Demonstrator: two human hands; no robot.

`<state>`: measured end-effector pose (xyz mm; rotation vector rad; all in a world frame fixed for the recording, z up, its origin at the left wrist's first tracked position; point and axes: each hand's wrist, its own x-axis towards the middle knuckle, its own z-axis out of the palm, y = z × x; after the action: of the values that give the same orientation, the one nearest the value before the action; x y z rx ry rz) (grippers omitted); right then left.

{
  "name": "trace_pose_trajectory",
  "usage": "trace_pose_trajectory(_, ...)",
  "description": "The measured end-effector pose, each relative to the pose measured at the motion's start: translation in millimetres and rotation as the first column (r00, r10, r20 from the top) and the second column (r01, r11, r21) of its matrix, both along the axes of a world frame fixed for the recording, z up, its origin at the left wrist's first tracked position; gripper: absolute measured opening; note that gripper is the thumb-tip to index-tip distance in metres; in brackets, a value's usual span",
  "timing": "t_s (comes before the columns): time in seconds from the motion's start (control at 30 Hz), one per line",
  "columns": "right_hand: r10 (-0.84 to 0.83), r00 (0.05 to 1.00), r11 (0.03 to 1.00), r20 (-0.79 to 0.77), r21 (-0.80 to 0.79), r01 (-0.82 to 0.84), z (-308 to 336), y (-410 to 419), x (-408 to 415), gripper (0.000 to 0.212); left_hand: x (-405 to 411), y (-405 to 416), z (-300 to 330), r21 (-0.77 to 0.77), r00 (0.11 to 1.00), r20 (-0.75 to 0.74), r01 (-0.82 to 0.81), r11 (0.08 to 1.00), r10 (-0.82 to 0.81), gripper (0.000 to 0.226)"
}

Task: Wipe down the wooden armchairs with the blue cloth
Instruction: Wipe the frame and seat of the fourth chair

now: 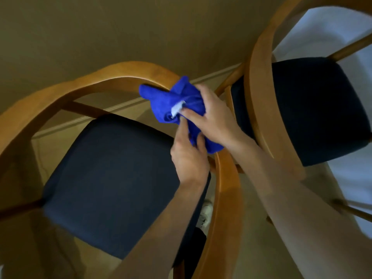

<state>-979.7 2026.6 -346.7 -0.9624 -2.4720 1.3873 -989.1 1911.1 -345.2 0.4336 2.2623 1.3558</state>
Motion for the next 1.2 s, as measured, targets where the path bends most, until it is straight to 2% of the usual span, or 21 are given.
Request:
trace_pose_trajectory(0.13, -0.083, 0.991, 0.987, 0.101, -0.129, 0.096, -22, -24, 73, 0.055, 50, -27, -17, -0.097, 0.994, 0.014, 0.112, 0.989, -0.111, 0.038)
trace_pose_trajectory(0.23, -0.100, 0.992, 0.983, 0.075, -0.146, 0.110, -11, -23, 57, 0.045, 39, -25, -10, -0.004, 0.993, 0.014, 0.121, 0.993, -0.121, 0.049)
trace_pose_trajectory(0.3, -0.061, 0.998, 0.996, 0.025, -0.064, 0.063, 3, -12, 17, 0.048, 12, -11, -1, 0.091, 0.998, -0.020, 0.069, 0.993, -0.067, 0.052)
trace_pose_trajectory(0.4, 0.053, 0.998, 0.992, 0.021, 0.117, -0.055, 17, 5, -45, 0.054, -31, 7, 3, 0.116, 0.998, -0.018, -0.052, 0.992, 0.055, 0.053)
trace_pose_trajectory(0.5, 0.069, 0.997, 0.987, 0.028, 0.144, -0.072, 15, 6, -49, 0.055, -34, 3, 2, 0.066, 1.000, 0.020, -0.004, 0.998, 0.003, 0.055)
trace_pose_trajectory(0.6, -0.072, 0.997, 0.997, 0.042, 0.028, 0.071, 3, -15, 7, 0.053, -2, -15, -5, -0.005, 0.979, 0.074, 0.190, 0.982, -0.190, 0.057)
trace_pose_trajectory(0.67, -0.189, 0.971, 0.981, 0.144, -0.014, 0.193, -5, -41, 61, 0.049, 28, -39, -10, -0.062, 0.931, 0.160, 0.340, 0.938, -0.327, 0.054)
trace_pose_trajectory(0.73, -0.269, 0.930, 0.954, 0.249, -0.061, 0.292, -11, -76, 111, 0.049, 58, -77, -12, -0.094, 0.894, 0.209, 0.422, 0.902, -0.397, 0.053)
trace_pose_trajectory(0.8, -0.342, 0.894, 0.926, 0.291, -0.056, 0.372, -11, -104, 136, 0.050, 73, -106, -6, -0.058, 0.876, 0.196, 0.460, 0.886, -0.442, 0.053)
trace_pose_trajectory(0.87, -0.391, 0.877, 0.913, 0.278, -0.001, 0.407, -8, -103, 128, 0.049, 66, -104, -6, -0.017, 0.864, 0.153, 0.488, 0.873, -0.480, 0.055)
trace_pose_trajectory(1.07, -0.324, 0.933, 0.944, 0.155, 0.126, 0.306, -15, -58, 58, 0.045, 21, -47, -24, 0.085, 0.875, 0.206, 0.429, 0.899, -0.437, 0.048)
trace_pose_trajectory(1.2, -0.477, 0.842, 0.878, 0.251, 0.159, 0.451, -16, -109, 108, 0.058, 49, -100, -23, 0.040, 0.798, 0.236, 0.562, 0.826, -0.555, 0.048)
